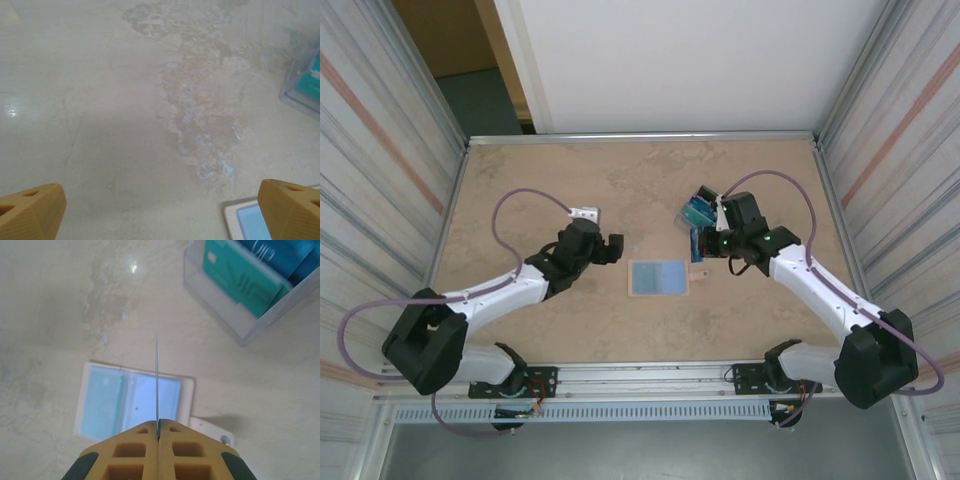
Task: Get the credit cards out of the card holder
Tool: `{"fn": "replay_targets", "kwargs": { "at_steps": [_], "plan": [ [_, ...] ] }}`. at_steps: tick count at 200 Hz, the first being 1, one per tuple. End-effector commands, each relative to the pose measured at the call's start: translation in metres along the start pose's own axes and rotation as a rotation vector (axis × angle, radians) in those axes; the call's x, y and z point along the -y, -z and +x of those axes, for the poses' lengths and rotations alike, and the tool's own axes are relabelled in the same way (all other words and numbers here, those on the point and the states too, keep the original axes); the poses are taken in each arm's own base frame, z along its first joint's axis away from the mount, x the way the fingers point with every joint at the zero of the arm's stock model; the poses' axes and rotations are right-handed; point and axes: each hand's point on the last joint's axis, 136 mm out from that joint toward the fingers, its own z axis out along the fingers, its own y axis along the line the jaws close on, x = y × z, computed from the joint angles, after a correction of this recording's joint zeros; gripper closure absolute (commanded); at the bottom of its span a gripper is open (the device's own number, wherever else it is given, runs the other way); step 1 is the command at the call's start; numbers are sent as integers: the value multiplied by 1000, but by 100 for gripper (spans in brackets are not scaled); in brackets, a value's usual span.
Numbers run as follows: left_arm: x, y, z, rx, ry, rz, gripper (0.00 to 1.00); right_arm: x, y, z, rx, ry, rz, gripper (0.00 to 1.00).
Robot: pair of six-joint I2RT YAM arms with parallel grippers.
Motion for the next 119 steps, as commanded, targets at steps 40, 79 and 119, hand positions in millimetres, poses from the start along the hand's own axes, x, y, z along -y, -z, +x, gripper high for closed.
{"fn": "replay_targets", "kwargs": {
  "at_steps": [40, 79, 119],
  "plan": [
    [-13, 19, -19, 84, 65, 5, 1, 19, 19, -52, 87, 181, 84, 100],
    [-17, 24, -17, 93, 66, 15, 1, 25, 16, -83, 115, 282, 113, 100],
    [-15, 23, -16, 93, 60, 29, 1, 29, 5, -108, 113, 396, 145, 100]
  ]
}}
